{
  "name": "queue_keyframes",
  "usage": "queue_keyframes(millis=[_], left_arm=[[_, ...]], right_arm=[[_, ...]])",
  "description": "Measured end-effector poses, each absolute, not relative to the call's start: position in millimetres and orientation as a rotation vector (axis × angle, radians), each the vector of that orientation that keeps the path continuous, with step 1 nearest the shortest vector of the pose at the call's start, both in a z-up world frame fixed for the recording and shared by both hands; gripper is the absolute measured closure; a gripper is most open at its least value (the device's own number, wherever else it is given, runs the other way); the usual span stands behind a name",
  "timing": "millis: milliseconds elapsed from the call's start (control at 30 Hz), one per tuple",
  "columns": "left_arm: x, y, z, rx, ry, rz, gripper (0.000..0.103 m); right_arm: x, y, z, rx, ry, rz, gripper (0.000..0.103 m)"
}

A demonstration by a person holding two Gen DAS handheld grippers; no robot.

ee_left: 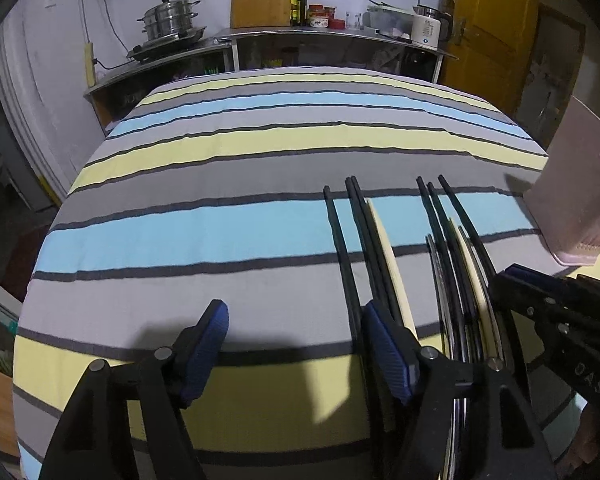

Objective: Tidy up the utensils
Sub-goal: 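Close the left tool on a black chopstick while the right tool grasps another black chopstick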

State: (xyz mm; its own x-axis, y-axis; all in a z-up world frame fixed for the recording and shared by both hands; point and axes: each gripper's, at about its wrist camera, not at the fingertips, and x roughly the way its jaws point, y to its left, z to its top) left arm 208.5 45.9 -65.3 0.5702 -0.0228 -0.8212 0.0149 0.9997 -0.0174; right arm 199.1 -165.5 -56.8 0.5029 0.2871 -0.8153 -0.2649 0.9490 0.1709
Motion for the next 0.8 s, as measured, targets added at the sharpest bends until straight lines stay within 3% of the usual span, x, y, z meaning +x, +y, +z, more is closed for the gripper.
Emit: queue_keyframes(millis=[200, 267, 433, 467, 800], left_arm=[[222.1, 44.7, -63.5, -0.001, 0.949, -0.025, 0.055], [224.9, 41.9, -62.9, 0.011, 0.942, -0.032, 0.071], [230.8, 35.0, -62.3, 0.042, 0.94, -0.04, 0.092], [231.5, 34.2, -62.0, 0.046, 0.941, -0.041, 0.094], [220.1, 49.9, -43.2, -0.054, 0.922, -0.099, 0.098]], right_arm=[[215.1, -159.1, -57.1, 0.007, 1.0, 0.316, 0.084], [218.8, -156.9, -57.2, -0.002, 1.002, 0.312, 0.084], [223.7, -151.7, -57.6, -0.041, 1.0, 0.31, 0.09], [224.8, -152.7, -57.6, -0.034, 1.003, 0.316, 0.095], [216.8, -163.3, -39.5, 0.046, 0.973, 0.371, 0.096]])
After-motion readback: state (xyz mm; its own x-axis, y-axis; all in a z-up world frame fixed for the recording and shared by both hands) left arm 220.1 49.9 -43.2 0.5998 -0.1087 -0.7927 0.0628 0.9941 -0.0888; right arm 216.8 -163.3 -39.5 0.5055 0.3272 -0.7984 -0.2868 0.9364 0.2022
